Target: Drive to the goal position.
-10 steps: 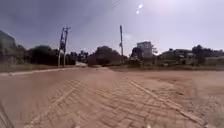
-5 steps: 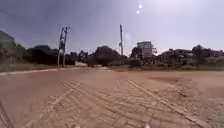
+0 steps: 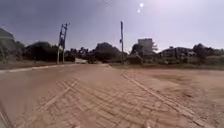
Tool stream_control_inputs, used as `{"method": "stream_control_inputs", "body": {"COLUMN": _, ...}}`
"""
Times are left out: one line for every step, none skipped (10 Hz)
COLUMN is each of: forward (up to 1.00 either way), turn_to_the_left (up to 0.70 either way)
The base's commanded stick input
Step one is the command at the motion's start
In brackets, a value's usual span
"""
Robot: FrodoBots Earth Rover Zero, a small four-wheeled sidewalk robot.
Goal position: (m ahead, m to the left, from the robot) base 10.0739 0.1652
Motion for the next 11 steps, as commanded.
{"method": "stream_control_inputs", "body": {"forward": 0.30, "turn_to_the_left": 0.00}}
{"method": "stream_control_inputs", "body": {"forward": 0.30, "turn_to_the_left": 0.00}}
{"method": "stream_control_inputs", "body": {"forward": 0.30, "turn_to_the_left": 0.00}}
{"method": "stream_control_inputs", "body": {"forward": 0.30, "turn_to_the_left": 0.00}}
{"method": "stream_control_inputs", "body": {"forward": 0.30, "turn_to_the_left": 0.00}}
{"method": "stream_control_inputs", "body": {"forward": 0.30, "turn_to_the_left": 0.00}}
{"method": "stream_control_inputs", "body": {"forward": 0.30, "turn_to_the_left": 0.00}}
{"method": "stream_control_inputs", "body": {"forward": 0.30, "turn_to_the_left": 0.00}}
{"method": "stream_control_inputs", "body": {"forward": 0.30, "turn_to_the_left": 0.00}}
{"method": "stream_control_inputs", "body": {"forward": 0.30, "turn_to_the_left": 0.00}}
{"method": "stream_control_inputs", "body": {"forward": 0.30, "turn_to_the_left": 0.00}}
